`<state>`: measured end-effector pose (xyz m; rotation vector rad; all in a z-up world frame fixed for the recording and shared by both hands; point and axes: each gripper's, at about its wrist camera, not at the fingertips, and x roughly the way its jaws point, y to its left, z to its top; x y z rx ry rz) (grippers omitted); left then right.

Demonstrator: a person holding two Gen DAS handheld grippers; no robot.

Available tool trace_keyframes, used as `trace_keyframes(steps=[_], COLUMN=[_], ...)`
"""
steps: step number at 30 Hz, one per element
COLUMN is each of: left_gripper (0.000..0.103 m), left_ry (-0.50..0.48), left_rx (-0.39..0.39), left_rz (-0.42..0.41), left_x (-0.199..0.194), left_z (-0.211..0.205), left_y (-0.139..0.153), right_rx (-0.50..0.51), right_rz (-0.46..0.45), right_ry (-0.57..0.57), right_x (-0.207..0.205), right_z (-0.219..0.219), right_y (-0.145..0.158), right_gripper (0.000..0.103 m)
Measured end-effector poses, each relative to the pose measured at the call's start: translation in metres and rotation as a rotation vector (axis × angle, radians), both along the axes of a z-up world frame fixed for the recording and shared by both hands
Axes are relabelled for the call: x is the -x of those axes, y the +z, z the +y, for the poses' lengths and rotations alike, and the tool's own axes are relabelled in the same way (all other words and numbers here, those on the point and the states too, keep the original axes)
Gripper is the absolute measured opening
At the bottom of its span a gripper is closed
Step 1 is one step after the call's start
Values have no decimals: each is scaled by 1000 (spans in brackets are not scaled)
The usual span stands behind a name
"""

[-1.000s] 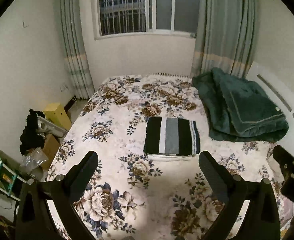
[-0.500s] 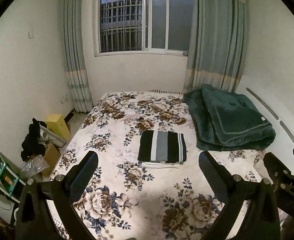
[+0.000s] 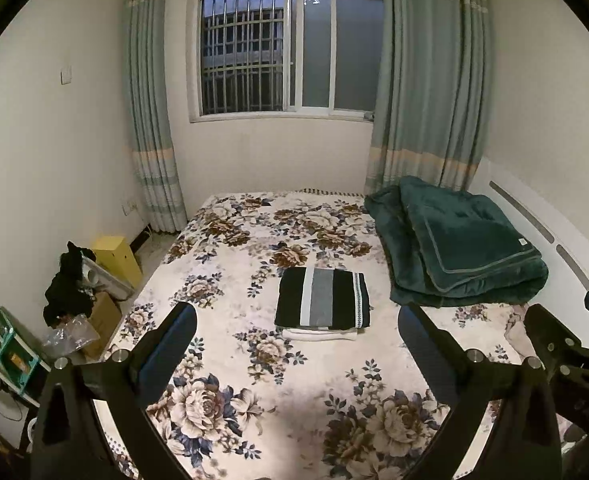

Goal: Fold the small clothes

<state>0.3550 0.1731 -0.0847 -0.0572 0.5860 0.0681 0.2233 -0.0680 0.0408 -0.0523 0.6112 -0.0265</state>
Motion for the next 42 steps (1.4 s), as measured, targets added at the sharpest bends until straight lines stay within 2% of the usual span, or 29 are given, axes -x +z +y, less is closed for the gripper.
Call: trace_keyframes(steps=[9,42], left_gripper=[103,103], left_ry=[12,-7], left_rx=[-3,3], left_rz=[28,9], left_x=[1,0], left_z=[2,-2], left_y=[-5,2], right_rx=[-8,-16], right_rz=[19,12], right_ry=[22,38], right_x=[-9,-16], right_z=[-5,0], right_y=[-1,3], right_gripper=[103,103])
